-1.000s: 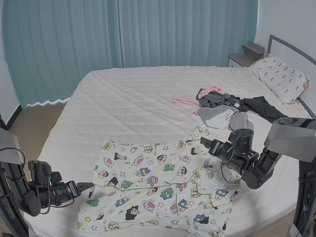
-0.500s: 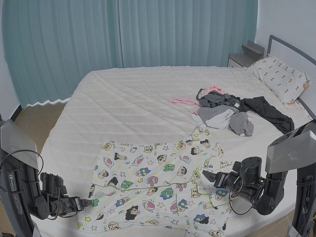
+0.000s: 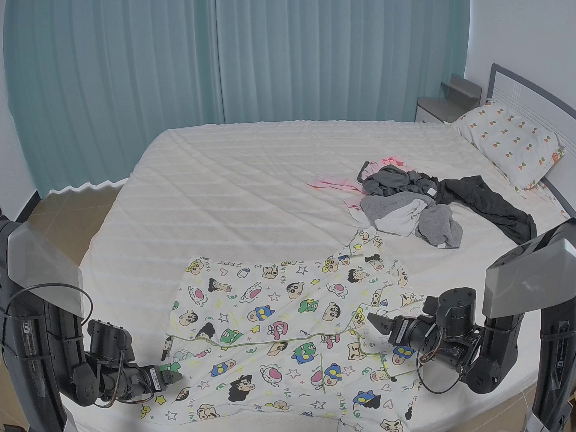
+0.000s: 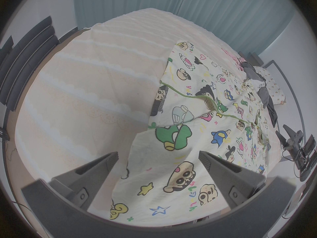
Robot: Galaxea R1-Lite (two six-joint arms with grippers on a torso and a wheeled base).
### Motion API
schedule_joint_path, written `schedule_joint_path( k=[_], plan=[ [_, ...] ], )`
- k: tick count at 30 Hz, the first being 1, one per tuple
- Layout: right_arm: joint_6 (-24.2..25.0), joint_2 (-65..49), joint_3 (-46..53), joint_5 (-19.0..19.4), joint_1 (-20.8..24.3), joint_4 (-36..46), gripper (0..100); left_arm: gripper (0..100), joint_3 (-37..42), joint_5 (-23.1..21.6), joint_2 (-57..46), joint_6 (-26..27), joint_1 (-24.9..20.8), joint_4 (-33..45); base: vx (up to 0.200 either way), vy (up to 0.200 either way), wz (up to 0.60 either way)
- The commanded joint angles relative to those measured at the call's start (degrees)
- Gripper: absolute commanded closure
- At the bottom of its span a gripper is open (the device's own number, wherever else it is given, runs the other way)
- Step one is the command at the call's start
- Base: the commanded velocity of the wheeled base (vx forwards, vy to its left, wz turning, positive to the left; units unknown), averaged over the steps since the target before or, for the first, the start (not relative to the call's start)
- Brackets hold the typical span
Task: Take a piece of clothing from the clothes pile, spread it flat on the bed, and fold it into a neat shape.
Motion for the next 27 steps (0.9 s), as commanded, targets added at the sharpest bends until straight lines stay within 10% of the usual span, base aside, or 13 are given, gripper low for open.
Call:
schedule_joint_path(
  k=[1,16,27],
  plan=[
    [0.01,0.34,0.01,0.01,0.2,-0.58,0,100,1.01,0.38,-0.68,0.08,-0.16,0.0,0.0,0.0,0.0],
    [0.09,0.26,0.01,0.01,0.2,-0.58,0,100,1.01,0.74,-5.25,-2.56,-3.93,0.88,0.0,0.0,0.0],
    [0.09,0.08,0.01,-0.08,1.25,-0.58,0,100,1.01,1.26,-6.3,-6.6,-19.14,2.64,0.0,0.0,0.0]
  ],
)
